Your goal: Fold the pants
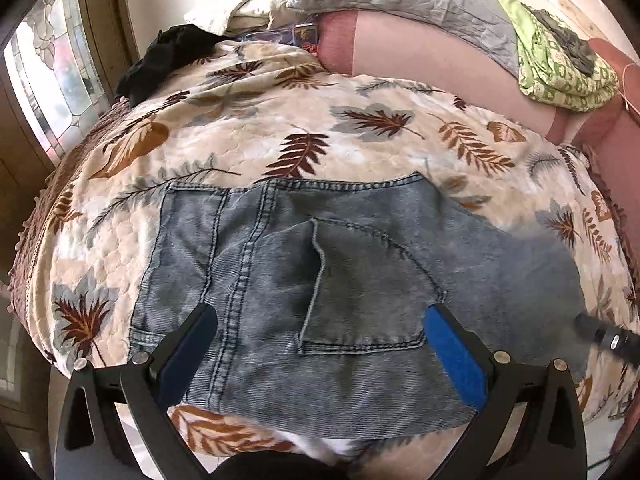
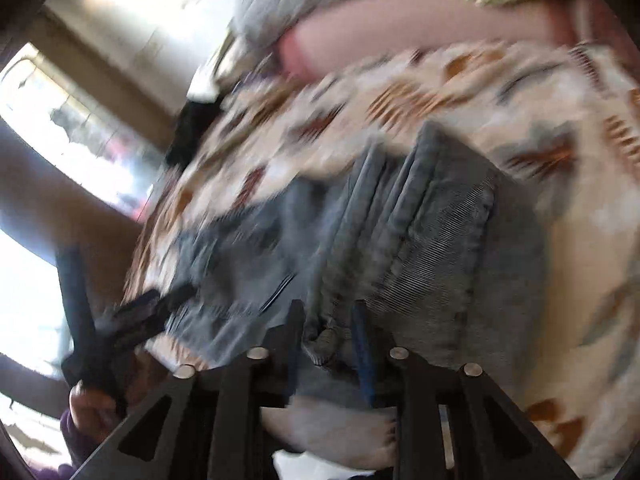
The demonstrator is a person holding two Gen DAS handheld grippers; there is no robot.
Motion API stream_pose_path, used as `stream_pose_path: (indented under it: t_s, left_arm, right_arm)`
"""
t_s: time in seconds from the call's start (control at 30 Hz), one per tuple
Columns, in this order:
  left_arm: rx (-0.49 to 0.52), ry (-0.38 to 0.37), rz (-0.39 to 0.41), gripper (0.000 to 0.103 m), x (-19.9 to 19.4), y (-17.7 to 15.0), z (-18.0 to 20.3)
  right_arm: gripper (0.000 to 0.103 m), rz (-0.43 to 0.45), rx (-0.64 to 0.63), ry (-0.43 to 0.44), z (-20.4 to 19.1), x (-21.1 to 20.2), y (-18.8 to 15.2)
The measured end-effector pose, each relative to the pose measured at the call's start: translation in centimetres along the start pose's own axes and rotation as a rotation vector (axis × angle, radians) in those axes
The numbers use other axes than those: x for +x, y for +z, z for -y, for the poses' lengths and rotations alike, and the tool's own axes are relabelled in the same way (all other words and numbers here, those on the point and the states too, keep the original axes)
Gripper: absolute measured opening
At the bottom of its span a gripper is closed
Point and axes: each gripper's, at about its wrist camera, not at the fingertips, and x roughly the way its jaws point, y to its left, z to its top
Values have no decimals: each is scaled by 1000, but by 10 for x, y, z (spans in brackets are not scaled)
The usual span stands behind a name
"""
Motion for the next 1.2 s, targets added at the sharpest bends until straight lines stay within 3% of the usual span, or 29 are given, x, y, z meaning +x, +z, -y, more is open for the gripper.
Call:
stream_pose_path:
  t_s: [0.07, 0.17, 0.33, 0.53, 0.77, 0.87, 0.93, 1.2]
  left_arm:
    - [6, 4, -11, 103, 2, -2, -1]
    - [24, -12, -19, 103, 5, -4, 9]
    - [102, -55, -23, 103, 6, -4, 49]
    - [223, -73, -38, 103, 20, -8, 107]
    - [343, 19, -84, 103, 54, -25, 148]
    - [392, 49, -84, 103, 62, -38, 153]
    - [408, 55, -51, 103, 58, -43, 154]
    - [380, 18, -65, 103, 56, -56, 148]
  right_arm:
    - [39, -24, -25, 50, -6, 9, -7]
    - [49, 25, -20, 51, 4, -1, -8]
    - [49, 103, 86, -58, 48, -25, -6]
    - [39, 64, 173, -122, 94, -18, -18]
    - [40, -48, 164, -77, 109, 12, -32]
    - [41, -34, 141, -52, 112, 9, -40]
    - [41, -33, 149, -24, 117, 8, -45]
    - [41, -29, 113, 11, 116, 8, -58]
